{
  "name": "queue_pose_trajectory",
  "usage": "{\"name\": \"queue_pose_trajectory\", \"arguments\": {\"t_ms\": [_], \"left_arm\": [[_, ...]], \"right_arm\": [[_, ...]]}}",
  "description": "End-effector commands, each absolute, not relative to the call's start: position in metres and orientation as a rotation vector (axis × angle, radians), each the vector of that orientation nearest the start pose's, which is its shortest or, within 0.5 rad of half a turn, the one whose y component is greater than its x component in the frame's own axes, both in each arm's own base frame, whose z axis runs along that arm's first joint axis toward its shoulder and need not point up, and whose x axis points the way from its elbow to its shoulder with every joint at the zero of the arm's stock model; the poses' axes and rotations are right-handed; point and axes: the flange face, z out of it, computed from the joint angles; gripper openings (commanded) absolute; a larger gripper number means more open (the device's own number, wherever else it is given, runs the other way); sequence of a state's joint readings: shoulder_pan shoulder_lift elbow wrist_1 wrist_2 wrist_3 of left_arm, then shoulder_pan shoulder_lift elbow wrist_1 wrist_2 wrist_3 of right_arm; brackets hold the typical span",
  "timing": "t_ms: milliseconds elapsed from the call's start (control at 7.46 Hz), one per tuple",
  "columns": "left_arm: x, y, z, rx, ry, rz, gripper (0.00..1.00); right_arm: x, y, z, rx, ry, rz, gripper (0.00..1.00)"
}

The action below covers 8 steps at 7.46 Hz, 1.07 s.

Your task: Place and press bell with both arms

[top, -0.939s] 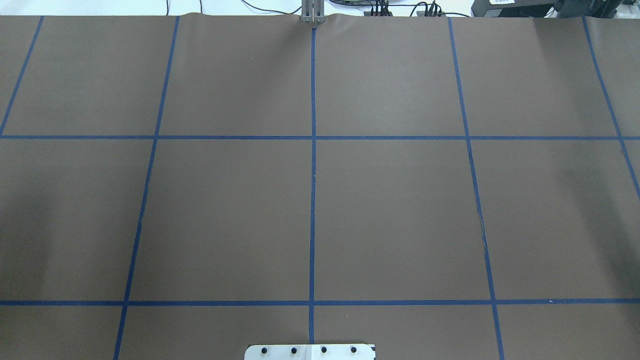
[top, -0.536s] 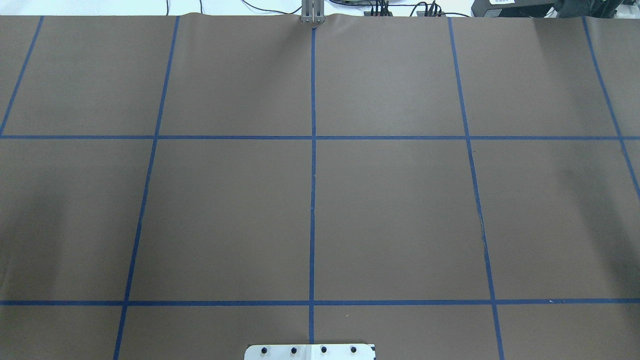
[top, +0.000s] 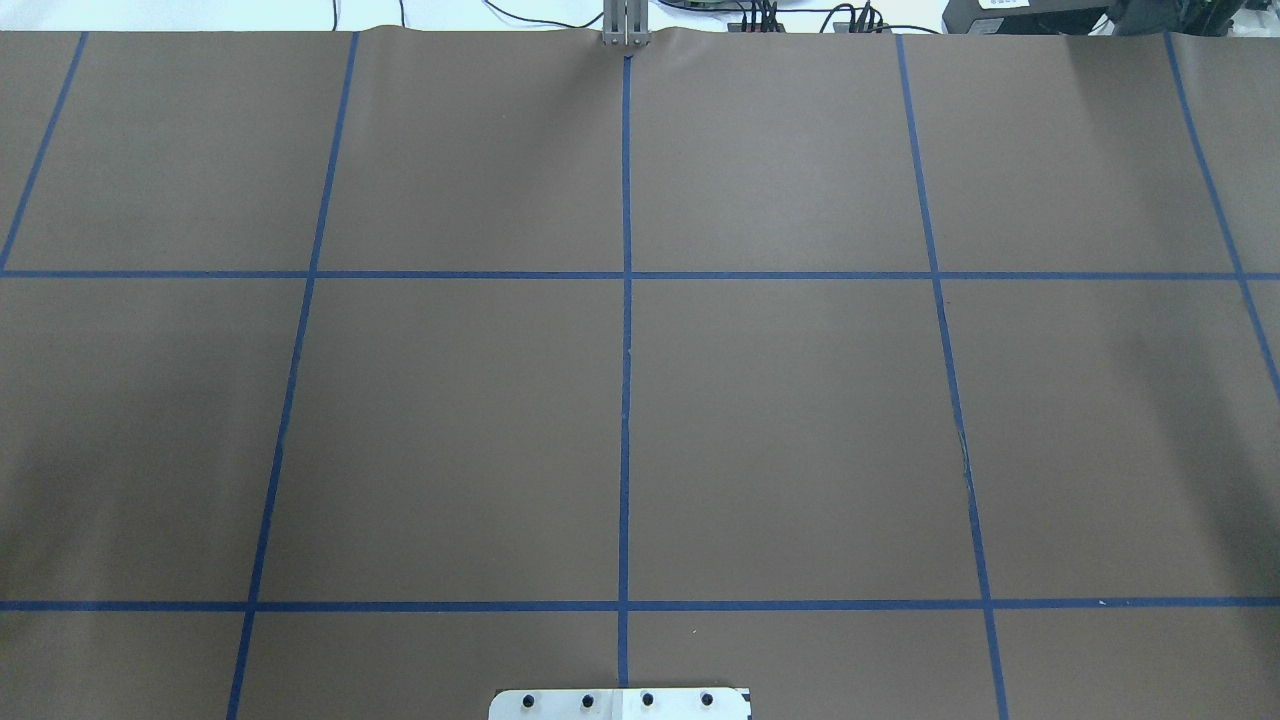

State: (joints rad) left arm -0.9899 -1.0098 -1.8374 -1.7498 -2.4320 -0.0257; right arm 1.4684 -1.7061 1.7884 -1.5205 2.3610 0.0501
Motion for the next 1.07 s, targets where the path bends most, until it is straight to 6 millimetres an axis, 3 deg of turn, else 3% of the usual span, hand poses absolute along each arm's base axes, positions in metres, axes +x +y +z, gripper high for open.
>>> {"name": "queue_pose_trajectory", "arguments": {"t_ms": [0, 402, 804, 939], "left_arm": [[0.073, -0.307, 0.666, -0.212, 0.836, 0.357, 0.2], [0.124, -0.44, 0.564, -0.234, 0.773, 0.33, 0.17], [0.173, -0.536, 0.428, -0.256, 0.759, 0.229, 0.17], [0.216, -0.57, 0.39, -0.275, 0.757, 0.192, 0.17]], "right_arm": [[0.017, -0.446, 0.607, 0.066, -0.798, -0.102, 1.0], [0.017, -0.446, 0.606, 0.065, -0.801, -0.101, 1.0], [0.017, -0.446, 0.606, 0.066, -0.8, -0.1, 1.0], [0.017, -0.446, 0.607, 0.064, -0.8, -0.099, 1.0]]}}
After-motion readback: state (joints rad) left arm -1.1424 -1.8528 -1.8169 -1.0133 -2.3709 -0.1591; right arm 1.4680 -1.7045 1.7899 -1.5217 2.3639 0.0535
